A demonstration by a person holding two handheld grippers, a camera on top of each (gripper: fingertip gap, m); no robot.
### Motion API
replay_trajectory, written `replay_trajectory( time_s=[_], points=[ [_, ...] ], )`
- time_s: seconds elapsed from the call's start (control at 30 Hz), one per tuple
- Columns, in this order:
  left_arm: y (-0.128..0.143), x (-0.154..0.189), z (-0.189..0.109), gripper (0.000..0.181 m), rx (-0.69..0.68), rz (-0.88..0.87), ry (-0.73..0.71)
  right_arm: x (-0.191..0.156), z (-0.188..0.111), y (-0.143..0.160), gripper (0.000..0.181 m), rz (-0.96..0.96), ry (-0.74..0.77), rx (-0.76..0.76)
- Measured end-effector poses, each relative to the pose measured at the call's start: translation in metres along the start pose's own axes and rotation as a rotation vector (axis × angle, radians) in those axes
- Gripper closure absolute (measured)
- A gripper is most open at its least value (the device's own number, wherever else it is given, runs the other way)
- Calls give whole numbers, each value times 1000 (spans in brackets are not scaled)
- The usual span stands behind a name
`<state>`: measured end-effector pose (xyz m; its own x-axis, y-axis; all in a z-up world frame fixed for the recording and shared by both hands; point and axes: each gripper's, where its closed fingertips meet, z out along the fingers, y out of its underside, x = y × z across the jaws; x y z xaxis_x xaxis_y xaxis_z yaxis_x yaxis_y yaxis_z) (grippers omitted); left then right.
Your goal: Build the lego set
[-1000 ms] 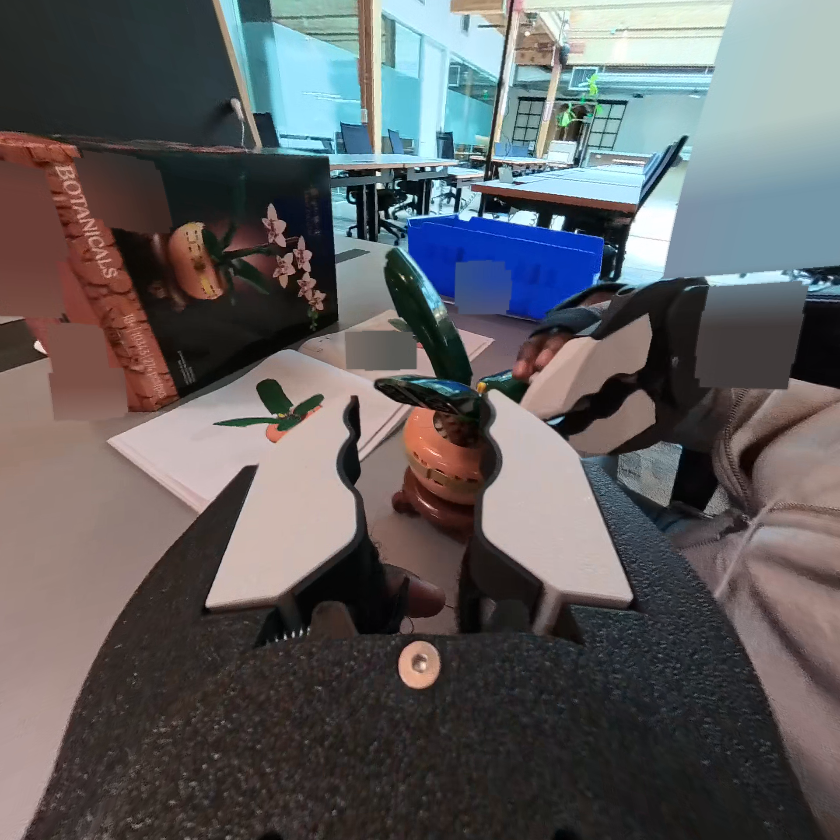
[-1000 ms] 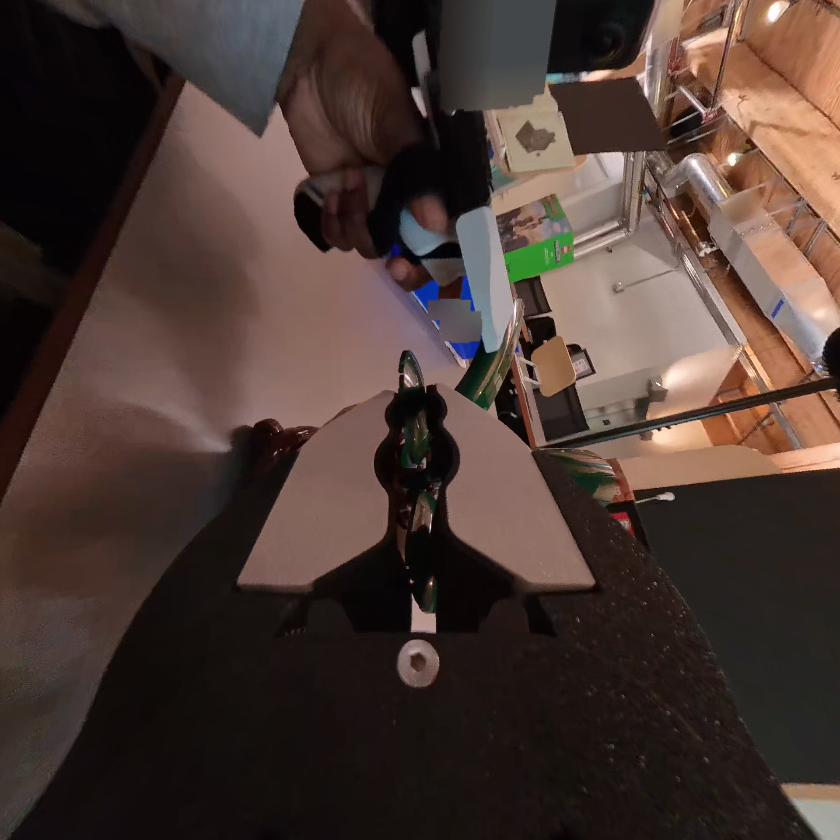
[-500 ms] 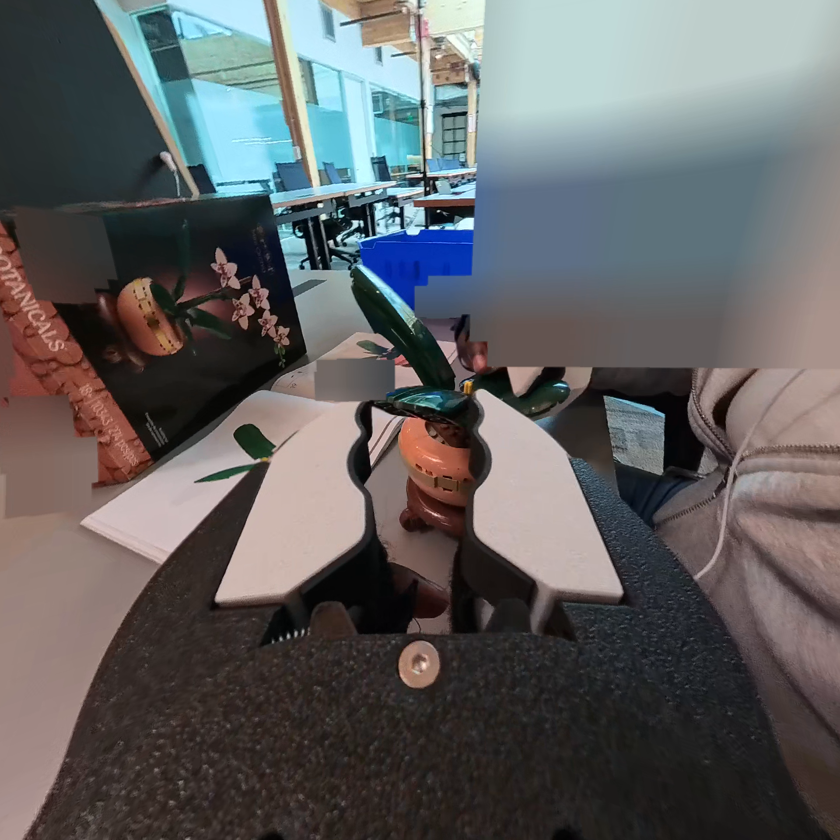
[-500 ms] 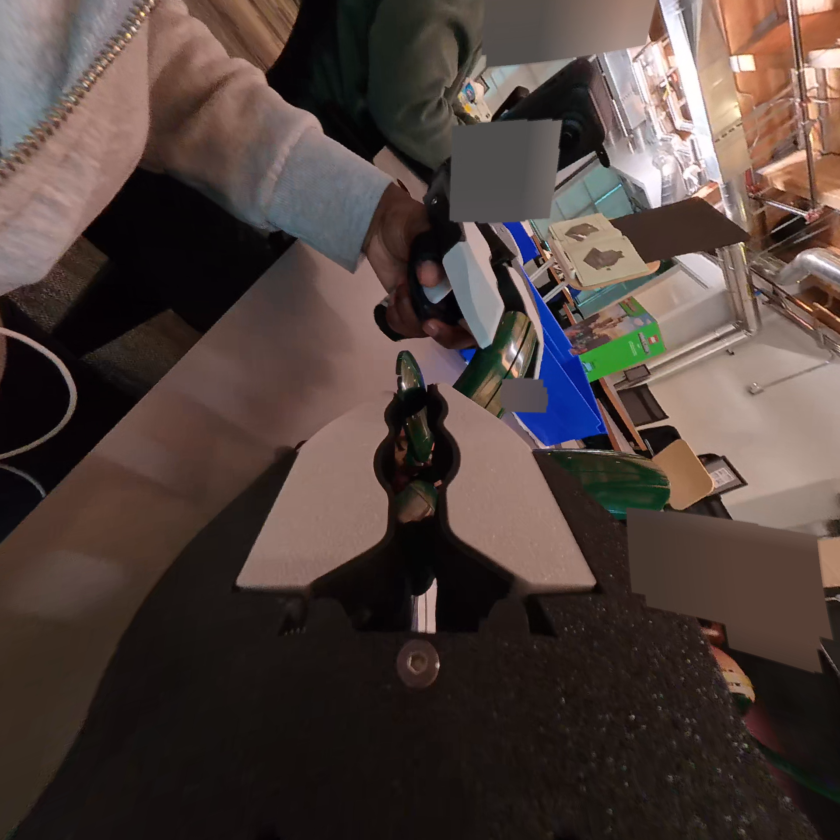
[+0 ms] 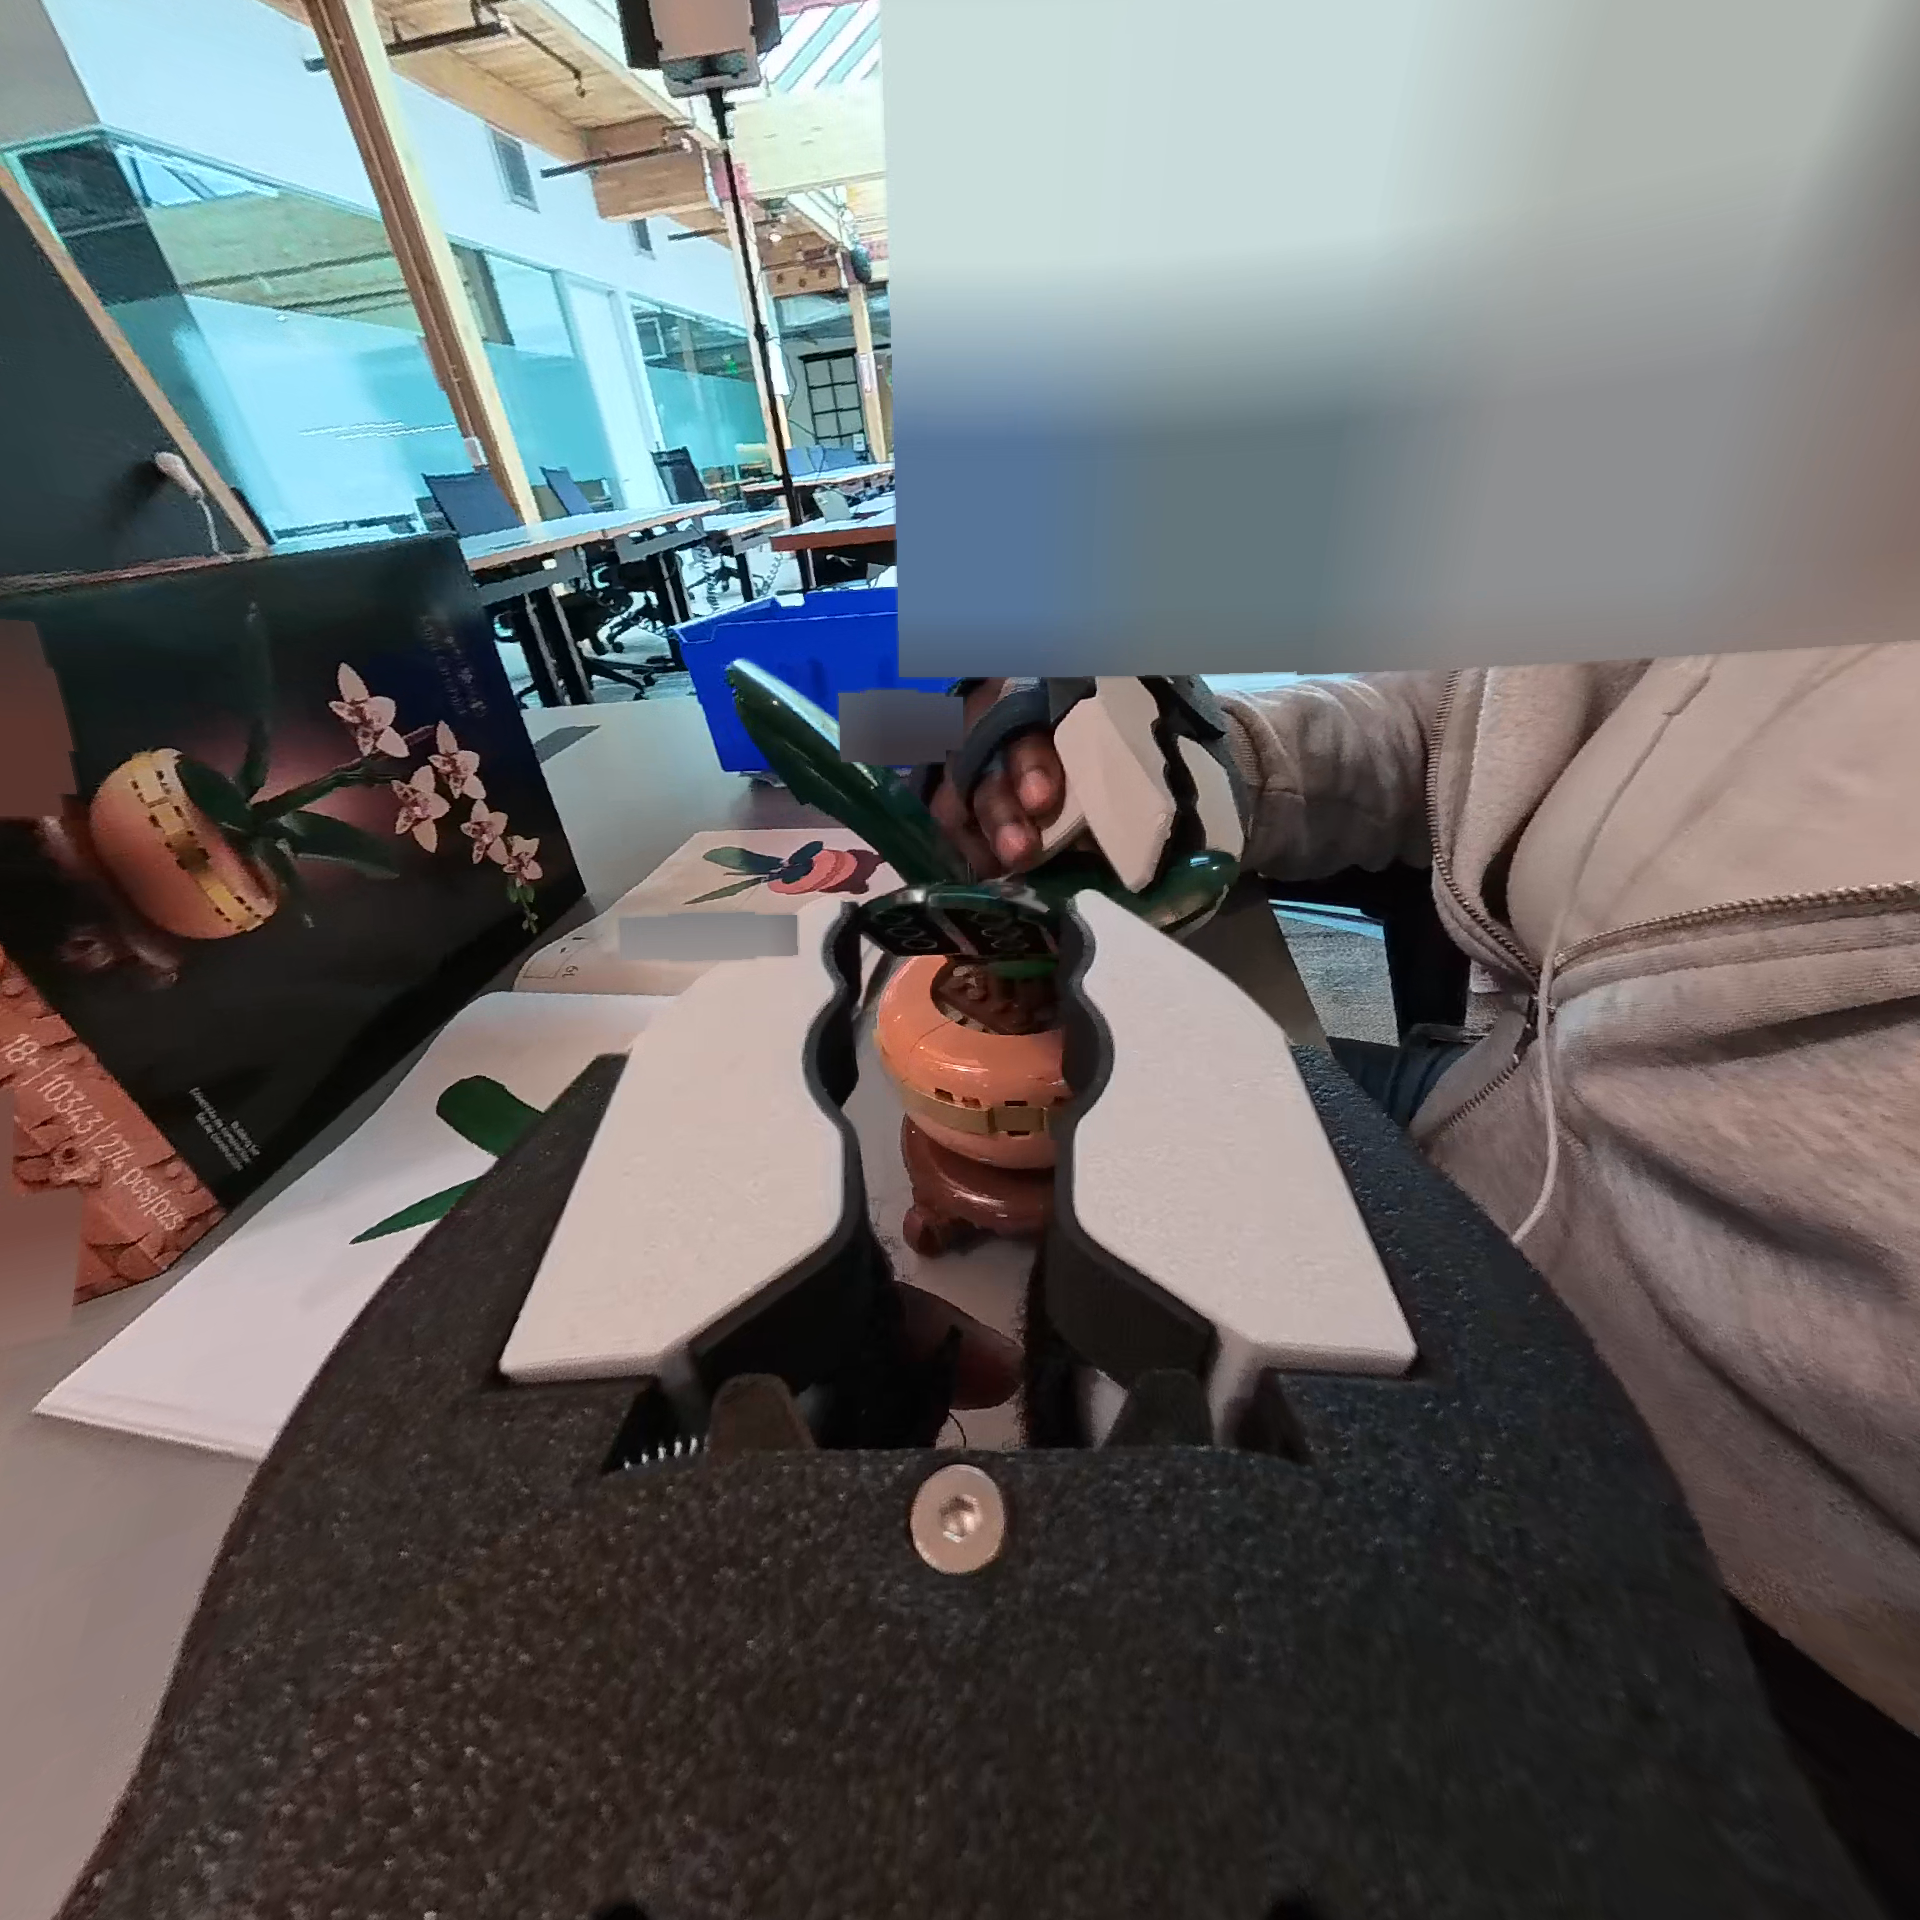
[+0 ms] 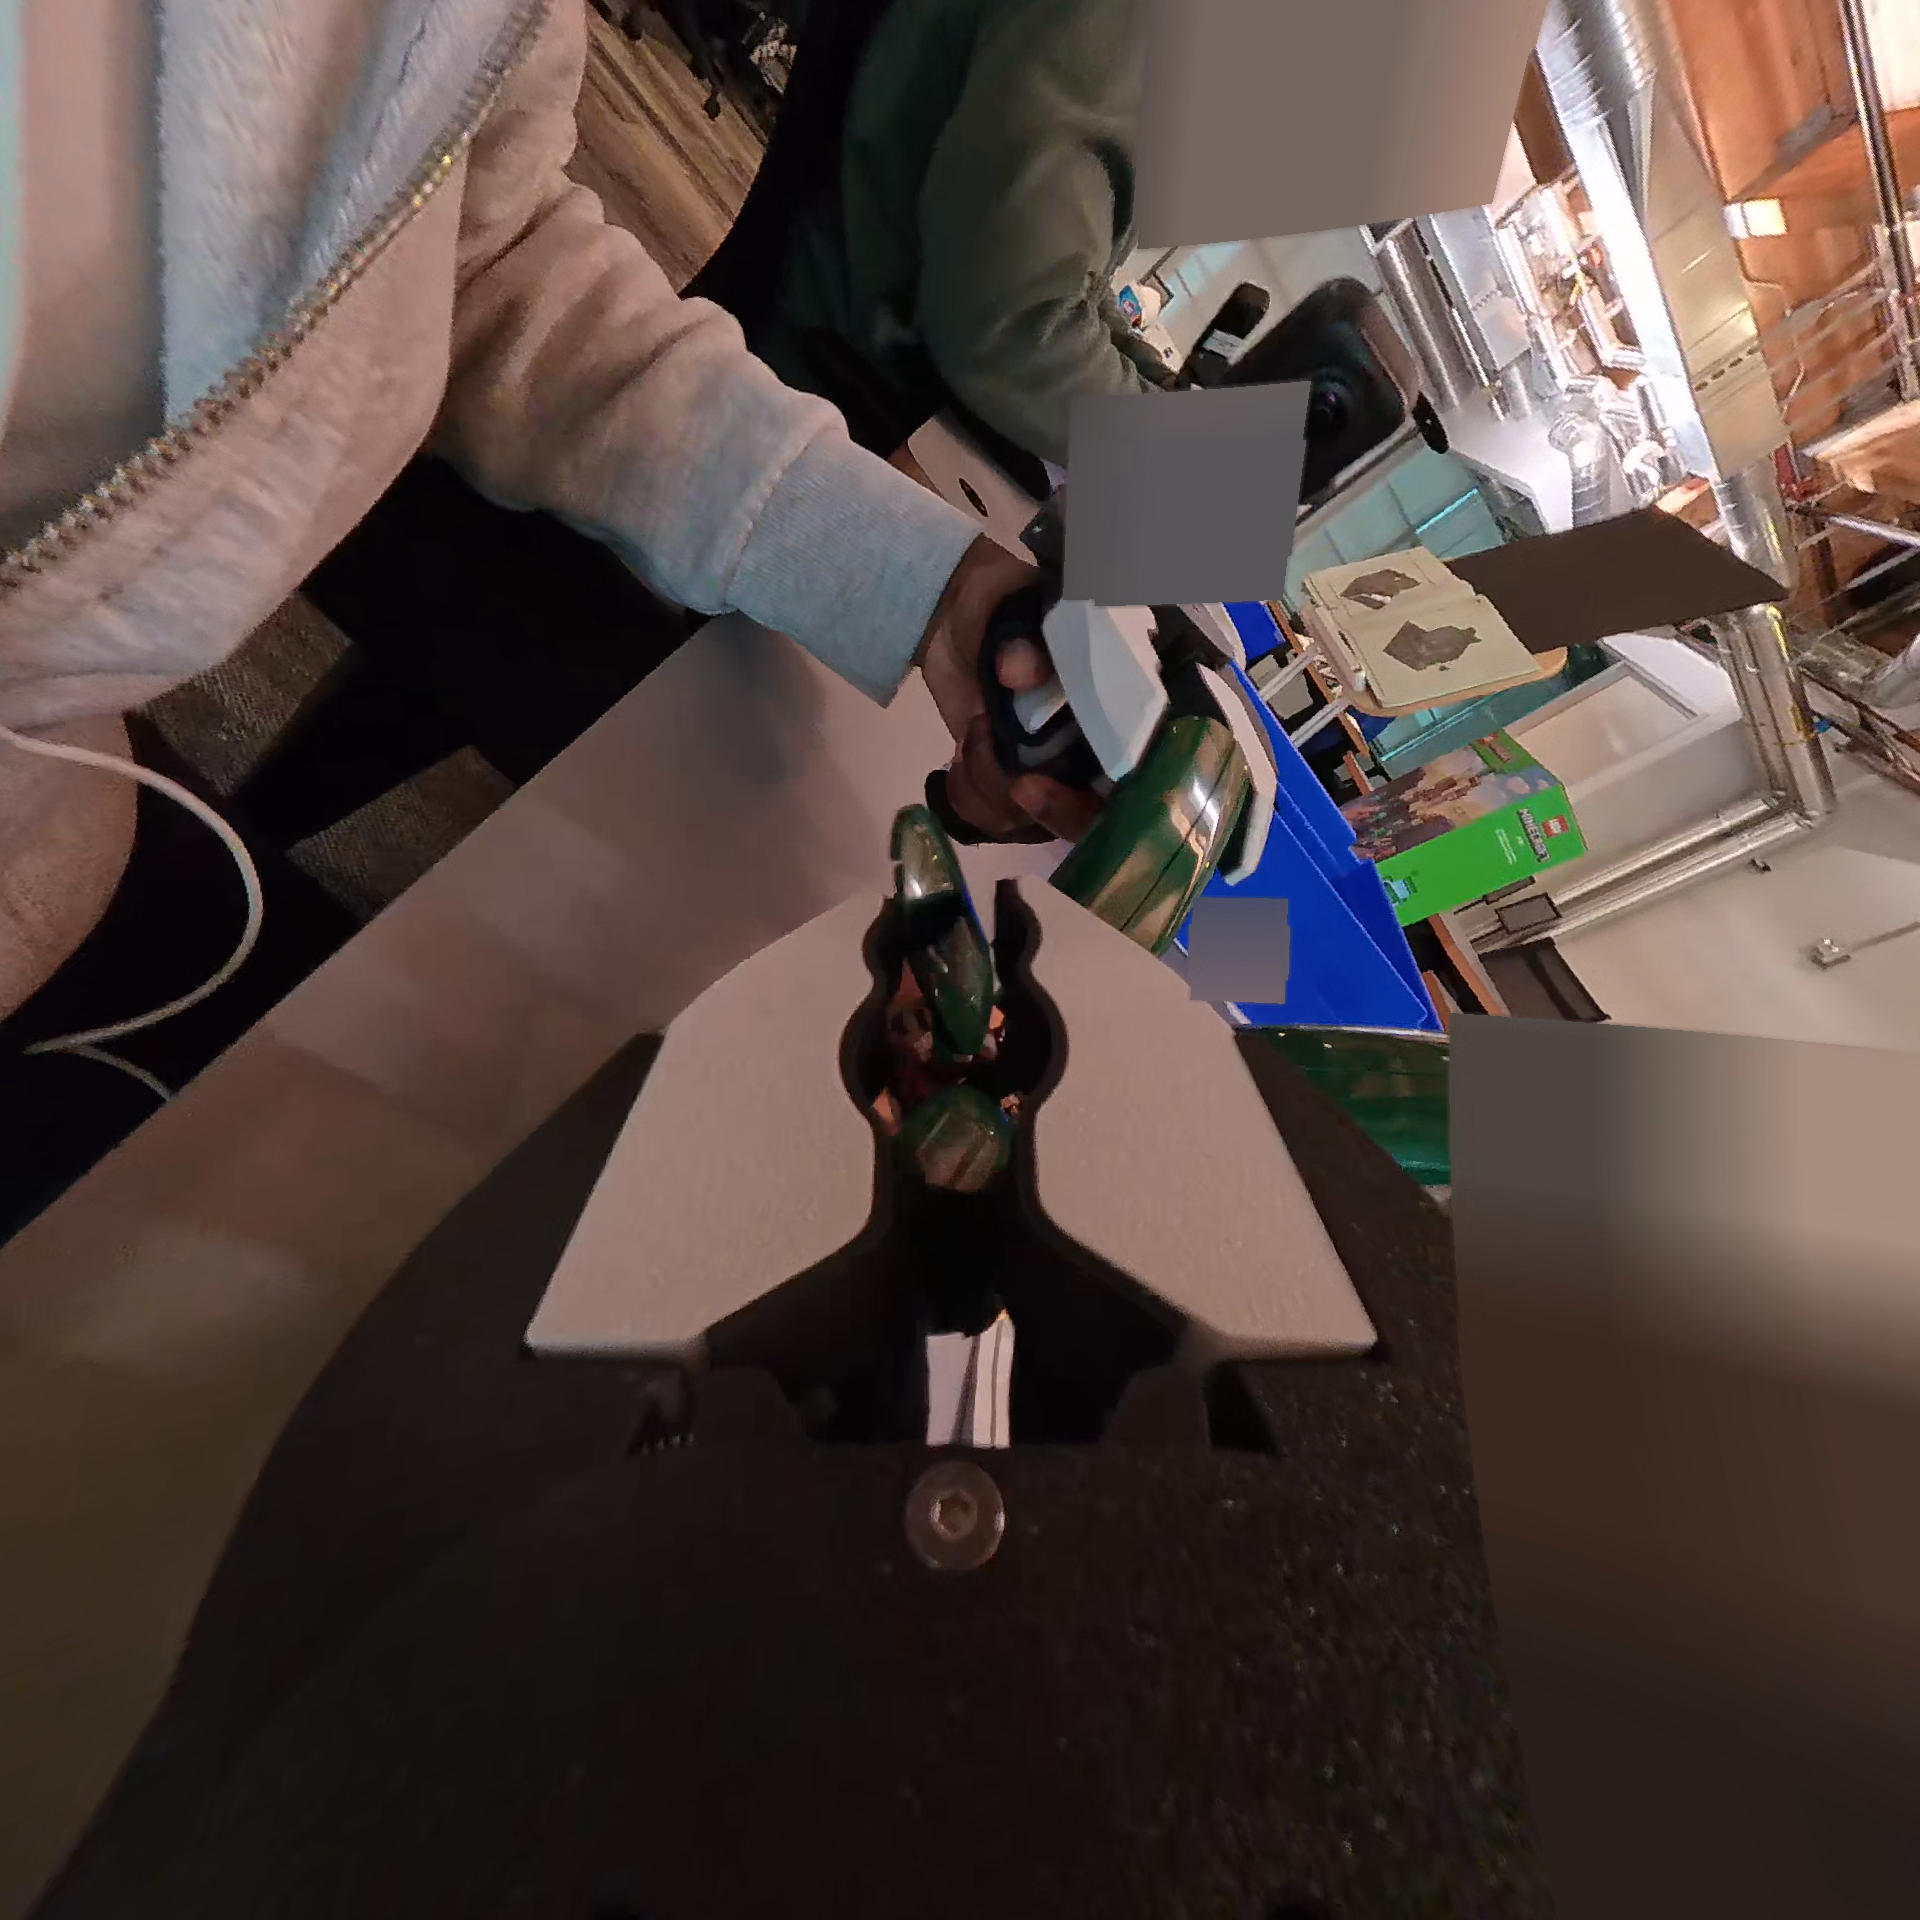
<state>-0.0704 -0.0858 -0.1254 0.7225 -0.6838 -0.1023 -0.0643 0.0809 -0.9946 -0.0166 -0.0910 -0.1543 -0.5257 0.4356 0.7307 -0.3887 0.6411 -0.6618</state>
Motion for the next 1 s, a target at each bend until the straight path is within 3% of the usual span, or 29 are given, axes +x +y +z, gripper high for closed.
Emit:
replay_trajectory(
  time_s=[0.1, 0.23, 0.37, 0.43, 0.6, 0.73, 0.8, 1.0],
  points=[
    [-3, 6, -3, 135, -17, 46, -16, 11, -11, -12, 142, 116, 85, 48],
    [-7, 12, -18, 124, -50, 73, -77, 28, -47, -23, 139, 316, 197, 121],
    [14, 10, -25, 118, -165, -5, -180, 20, -61, 11, 111, 664, 131, -1],
    [31, 16, -18, 114, -221, -29, -181, 4, -57, 31, 110, 749, 63, -90],
    [58, 24, 11, 109, -341, -43, -188, -25, -31, 57, 105, 708, -43, -278],
    [69, 23, 27, 113, -389, -18, -180, -23, -24, 64, 111, 688, 23, -310],
    [71, 22, 28, 115, -391, 21, -178, -21, -23, 66, 120, 659, 85, -321],
    [72, 18, 9, 116, -388, 17, -177, -16, -2, 66, 120, 677, 122, -323]
  ],
)
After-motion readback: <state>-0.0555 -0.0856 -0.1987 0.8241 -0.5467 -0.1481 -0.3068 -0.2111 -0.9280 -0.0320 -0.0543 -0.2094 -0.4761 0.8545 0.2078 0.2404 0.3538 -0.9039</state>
